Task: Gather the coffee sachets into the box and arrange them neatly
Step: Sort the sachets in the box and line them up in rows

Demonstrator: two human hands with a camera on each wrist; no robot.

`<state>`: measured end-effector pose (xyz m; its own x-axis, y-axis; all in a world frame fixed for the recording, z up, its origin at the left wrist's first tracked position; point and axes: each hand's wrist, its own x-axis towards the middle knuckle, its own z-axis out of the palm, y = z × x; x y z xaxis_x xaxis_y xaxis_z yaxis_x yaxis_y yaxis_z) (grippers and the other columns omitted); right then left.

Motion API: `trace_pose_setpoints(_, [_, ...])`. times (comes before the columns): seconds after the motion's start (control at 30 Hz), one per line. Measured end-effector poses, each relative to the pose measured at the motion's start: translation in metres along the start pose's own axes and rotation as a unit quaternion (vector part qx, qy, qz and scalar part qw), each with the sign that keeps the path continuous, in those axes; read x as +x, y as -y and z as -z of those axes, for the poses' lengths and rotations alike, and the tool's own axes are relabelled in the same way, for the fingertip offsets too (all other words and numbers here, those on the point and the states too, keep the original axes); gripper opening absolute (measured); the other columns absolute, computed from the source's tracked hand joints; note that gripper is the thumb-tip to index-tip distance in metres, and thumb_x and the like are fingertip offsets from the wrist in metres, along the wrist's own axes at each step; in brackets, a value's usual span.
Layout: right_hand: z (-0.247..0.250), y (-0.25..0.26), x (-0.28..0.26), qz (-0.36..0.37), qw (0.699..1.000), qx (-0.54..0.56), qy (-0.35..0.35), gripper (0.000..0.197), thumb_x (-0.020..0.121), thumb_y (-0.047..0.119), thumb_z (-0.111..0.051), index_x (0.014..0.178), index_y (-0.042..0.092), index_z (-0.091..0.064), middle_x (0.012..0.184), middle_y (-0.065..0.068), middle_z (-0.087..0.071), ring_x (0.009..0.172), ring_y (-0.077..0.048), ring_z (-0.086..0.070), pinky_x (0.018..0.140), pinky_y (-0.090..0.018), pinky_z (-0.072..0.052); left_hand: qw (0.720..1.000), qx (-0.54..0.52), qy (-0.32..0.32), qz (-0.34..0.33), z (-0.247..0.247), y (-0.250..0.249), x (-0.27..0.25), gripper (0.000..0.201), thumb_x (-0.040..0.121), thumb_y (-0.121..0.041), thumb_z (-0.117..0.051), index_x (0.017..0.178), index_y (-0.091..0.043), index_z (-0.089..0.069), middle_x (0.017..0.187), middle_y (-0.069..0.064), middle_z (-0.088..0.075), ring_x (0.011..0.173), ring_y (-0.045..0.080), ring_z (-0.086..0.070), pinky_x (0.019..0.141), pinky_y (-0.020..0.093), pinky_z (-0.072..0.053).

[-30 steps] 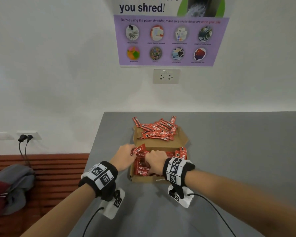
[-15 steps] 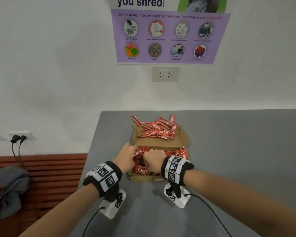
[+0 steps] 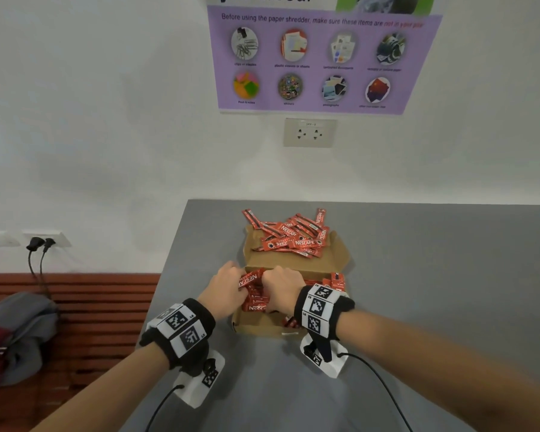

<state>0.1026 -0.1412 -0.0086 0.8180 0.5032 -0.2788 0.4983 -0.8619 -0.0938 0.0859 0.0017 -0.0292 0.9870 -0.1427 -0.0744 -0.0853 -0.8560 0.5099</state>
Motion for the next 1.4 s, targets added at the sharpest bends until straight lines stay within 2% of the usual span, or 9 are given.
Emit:
trace_pose_setpoints(0.5, [0.003, -0.006, 0.0, 0.032, 0.999, -0.017, 0.003, 0.035, 0.069, 0.027, -0.079, 0.094, 0.009, -0.061, 0.096, -0.01, -0.065, 0.087, -0.028, -0.062, 0.065, -0.032, -0.045, 1.0, 0.001, -0.011, -0.01, 0.012, -0.003, 0.01, 0.018, 0.091, -0.008, -0.05, 0.101, -0.005, -0.065, 0.095, 0.001, -0.044, 0.085, 0.015, -0.047, 0.075, 0.021, -0.035])
trace_pose_setpoints(0.67, [0.012, -0.016, -0.003, 0.037, 0.998, -0.015, -0.046, 0.035, 0.071, 0.033, -0.077, 0.095, 0.012, -0.063, 0.092, -0.003, -0.065, 0.086, -0.022, -0.062, 0.071, -0.033, -0.051, 0.999, -0.007, -0.008, -0.03, 0.02, -0.003, 0.005, 0.018, 0.094, -0.01, -0.048, 0.1, -0.007, -0.064, 0.093, 0.002, -0.043, 0.082, 0.01, -0.043, 0.077, 0.024, -0.039])
trace_pose_setpoints(0.73, [0.019, -0.028, -0.006, 0.03, 0.995, 0.027, -0.093, 0.044, 0.074, 0.031, -0.076, 0.109, 0.012, -0.058, 0.103, -0.002, -0.063, 0.095, -0.02, -0.06, 0.078, -0.034, -0.052, 0.998, -0.01, 0.034, -0.055, 0.022, -0.006, 0.0, 0.019, 0.095, -0.011, -0.047, 0.105, -0.008, -0.063, 0.096, 0.0, -0.042, 0.085, 0.007, -0.042, 0.076, 0.018, -0.039])
trace_pose_setpoints(0.8, [0.026, -0.037, -0.014, 0.039, 0.987, 0.101, -0.116, 0.056, 0.077, 0.031, -0.074, 0.124, 0.013, -0.051, 0.114, -0.001, -0.059, 0.099, -0.015, -0.056, 0.083, -0.028, -0.05, 0.994, -0.04, 0.067, -0.079, 0.023, -0.01, -0.004, 0.02, 0.092, -0.008, -0.052, 0.11, -0.009, -0.062, 0.097, -0.001, -0.047, 0.079, 0.003, -0.047, 0.069, 0.01, -0.041])
trace_pose_setpoints(0.9, [0.029, -0.036, -0.026, 0.095, 0.976, 0.163, -0.112, 0.024, 0.087, 0.021, -0.064, 0.108, 0.009, -0.065, 0.102, -0.003, -0.067, 0.077, 0.0, -0.053, 0.068, -0.006, -0.04, 0.987, -0.124, 0.072, -0.067, 0.018, -0.015, -0.005, 0.027, 0.083, -0.007, -0.067, 0.109, -0.01, -0.065, 0.089, -0.001, -0.063, 0.065, 0.0, -0.061, 0.062, 0.01, -0.049])
trace_pose_setpoints(1.03, [0.018, -0.039, -0.03, 0.099, 0.976, 0.176, -0.076, 0.017, 0.09, 0.019, -0.061, 0.1, 0.009, -0.07, 0.095, -0.004, -0.071, 0.081, -0.009, -0.062, 0.077, -0.021, -0.05, 0.985, -0.164, 0.045, -0.041, 0.013, -0.017, -0.001, 0.018, 0.076, -0.011, -0.076, 0.093, -0.011, -0.071, 0.082, -0.001, -0.068, 0.071, 0.002, -0.063, 0.065, 0.011, -0.052])
trace_pose_setpoints(1.17, [0.011, -0.044, -0.028, 0.083, 0.975, 0.2, -0.058, 0.021, 0.088, 0.015, -0.063, 0.107, 0.007, -0.068, 0.101, -0.005, -0.07, 0.08, -0.004, -0.059, 0.068, -0.009, -0.046, 0.98, -0.189, 0.044, -0.042, 0.013, -0.015, 0.002, 0.009, 0.078, -0.013, -0.073, 0.088, -0.014, -0.074, 0.08, -0.008, -0.068, 0.074, 0.001, -0.063, 0.07, 0.011, -0.049])
trace_pose_setpoints(1.3, [0.008, -0.047, -0.024, 0.067, 0.972, 0.222, -0.047, 0.019, 0.089, 0.014, -0.062, 0.104, 0.006, -0.07, 0.099, -0.007, -0.071, 0.081, -0.007, -0.061, 0.074, -0.015, -0.047, 0.975, -0.194, 0.1, -0.04, 0.017, -0.009, 0.003, 0.012, 0.083, -0.009, -0.068, 0.09, -0.018, -0.073, 0.088, -0.006, -0.07, 0.082, 0.008, -0.067, 0.078, 0.022, -0.054])
trace_pose_setpoints(1.4, [0.008, -0.046, -0.021, 0.076, 0.965, 0.246, -0.056, 0.018, 0.087, 0.015, -0.064, 0.102, 0.007, -0.071, 0.097, -0.005, -0.071, 0.079, -0.005, -0.057, 0.075, -0.016, -0.046, 0.975, -0.184, 0.119, -0.04, 0.022, -0.009, 0.0, 0.01, 0.08, -0.014, -0.072, 0.09, -0.016, -0.073, 0.086, -0.005, -0.071, 0.075, 0.006, -0.067, 0.073, 0.02, -0.055])
